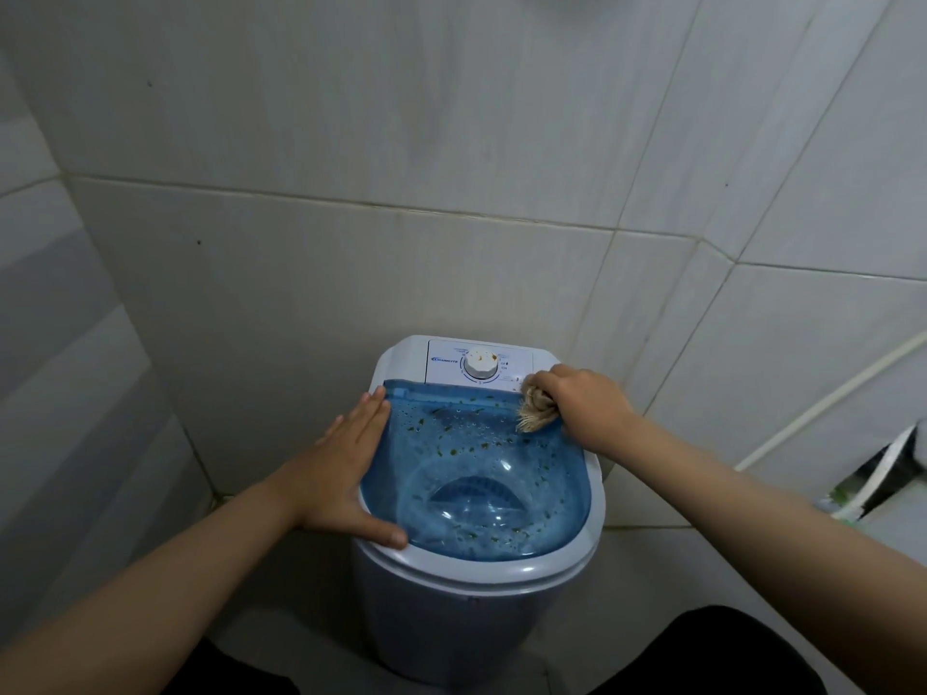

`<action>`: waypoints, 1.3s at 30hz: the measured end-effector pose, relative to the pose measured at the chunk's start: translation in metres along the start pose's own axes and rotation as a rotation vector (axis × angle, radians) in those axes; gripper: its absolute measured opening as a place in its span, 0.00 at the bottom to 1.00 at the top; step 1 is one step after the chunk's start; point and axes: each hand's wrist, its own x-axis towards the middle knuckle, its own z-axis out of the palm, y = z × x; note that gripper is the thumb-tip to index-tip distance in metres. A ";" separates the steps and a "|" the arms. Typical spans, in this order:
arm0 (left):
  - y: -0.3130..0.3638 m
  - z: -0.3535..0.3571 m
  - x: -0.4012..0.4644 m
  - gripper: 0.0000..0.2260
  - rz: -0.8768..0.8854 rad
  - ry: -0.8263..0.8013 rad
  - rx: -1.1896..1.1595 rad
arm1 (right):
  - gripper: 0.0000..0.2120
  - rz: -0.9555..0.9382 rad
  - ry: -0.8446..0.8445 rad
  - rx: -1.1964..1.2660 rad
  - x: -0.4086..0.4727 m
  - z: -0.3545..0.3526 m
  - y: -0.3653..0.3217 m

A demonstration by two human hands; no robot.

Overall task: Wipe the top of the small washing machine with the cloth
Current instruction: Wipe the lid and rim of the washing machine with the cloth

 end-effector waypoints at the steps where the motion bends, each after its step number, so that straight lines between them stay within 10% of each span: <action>1: 0.000 0.000 0.000 0.65 0.000 0.000 0.002 | 0.25 -0.004 -0.031 0.002 -0.002 -0.002 -0.001; 8: 0.001 -0.001 -0.002 0.64 -0.002 -0.005 0.010 | 0.17 0.002 -0.292 0.164 0.012 -0.060 0.000; 23: -0.005 0.002 0.001 0.65 0.008 0.019 0.001 | 0.26 0.074 0.139 0.131 0.052 -0.006 -0.025; 39: 0.002 -0.001 -0.002 0.64 -0.005 0.014 0.014 | 0.18 -0.042 -0.198 0.213 0.017 -0.045 -0.019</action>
